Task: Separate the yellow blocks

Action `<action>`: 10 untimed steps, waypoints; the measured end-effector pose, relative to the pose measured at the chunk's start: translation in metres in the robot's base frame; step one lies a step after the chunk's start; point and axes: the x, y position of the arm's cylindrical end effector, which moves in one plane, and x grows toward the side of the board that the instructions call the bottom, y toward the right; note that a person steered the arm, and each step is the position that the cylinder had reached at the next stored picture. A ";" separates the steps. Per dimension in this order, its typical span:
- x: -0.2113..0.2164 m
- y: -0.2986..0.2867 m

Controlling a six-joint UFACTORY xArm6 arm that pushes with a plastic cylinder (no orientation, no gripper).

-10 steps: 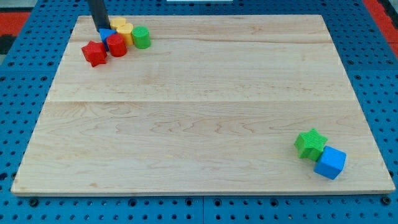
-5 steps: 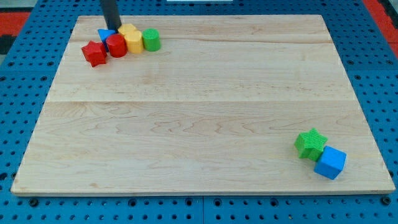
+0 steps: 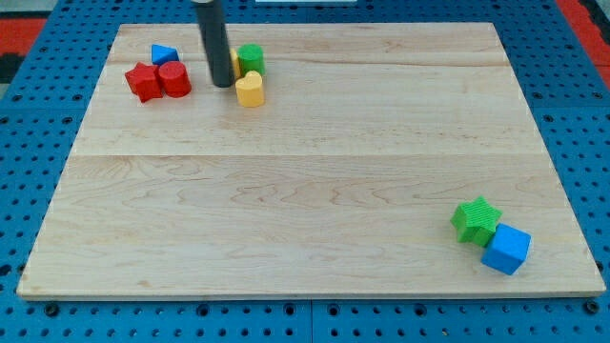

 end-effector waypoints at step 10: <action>0.099 0.093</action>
